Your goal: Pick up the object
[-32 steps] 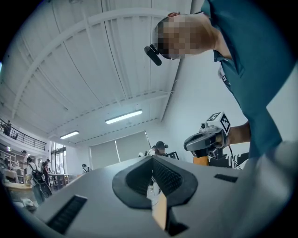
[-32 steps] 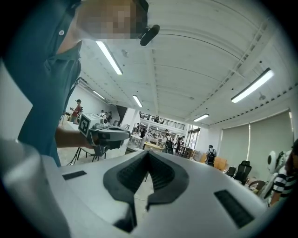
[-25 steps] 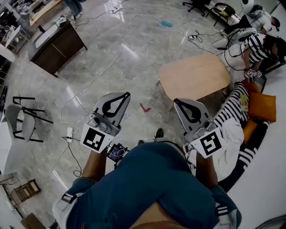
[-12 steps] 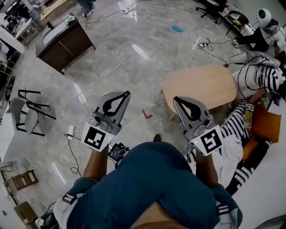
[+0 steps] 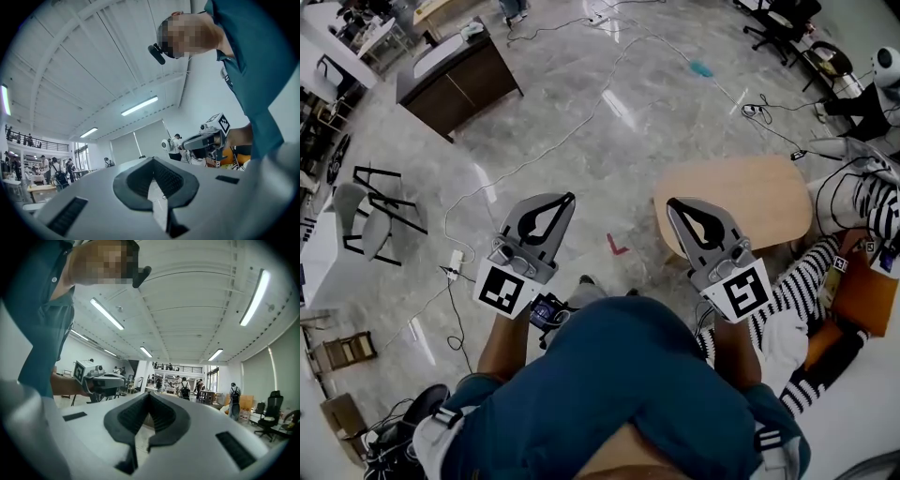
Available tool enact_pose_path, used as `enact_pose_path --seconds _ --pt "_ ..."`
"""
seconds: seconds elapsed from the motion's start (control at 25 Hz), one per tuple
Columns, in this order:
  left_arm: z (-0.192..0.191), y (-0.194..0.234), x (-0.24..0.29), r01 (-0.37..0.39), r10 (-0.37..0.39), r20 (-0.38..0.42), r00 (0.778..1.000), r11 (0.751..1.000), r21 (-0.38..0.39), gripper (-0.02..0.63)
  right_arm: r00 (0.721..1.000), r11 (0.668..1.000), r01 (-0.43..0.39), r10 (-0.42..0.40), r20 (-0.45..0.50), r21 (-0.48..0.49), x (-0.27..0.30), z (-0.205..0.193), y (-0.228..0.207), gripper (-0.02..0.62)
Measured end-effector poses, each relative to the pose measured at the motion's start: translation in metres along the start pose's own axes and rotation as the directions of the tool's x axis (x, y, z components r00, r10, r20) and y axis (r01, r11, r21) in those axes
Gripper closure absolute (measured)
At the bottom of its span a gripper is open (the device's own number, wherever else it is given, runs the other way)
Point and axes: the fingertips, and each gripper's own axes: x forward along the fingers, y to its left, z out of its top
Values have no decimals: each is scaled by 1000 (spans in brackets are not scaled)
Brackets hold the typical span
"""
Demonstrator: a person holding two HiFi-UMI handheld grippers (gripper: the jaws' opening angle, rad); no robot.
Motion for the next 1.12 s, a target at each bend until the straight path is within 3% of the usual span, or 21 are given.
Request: enact_pose_path --seconds 0.24,0.48,1.0,1.12 --pt "-16 37 2 -4 4 -4 1000 1000 -4 601 1000 1000 -1 1 -3 8 40 -3 -8 581" --pt "-26 93 1 -3 3 18 1000 1000 -9 601 1000 997 -17 17 0 -70 98 -3 -15 581" --pt "-60 191 -7 -9 10 39 999 1000 -28 601 1000 1000 -21 21 -14 -18 209 -15 -15 581" --pt "-67 204 3 -21 22 25 999 999 -27 601 999 998 -43 43 -7 -51 222 -19 -31 581"
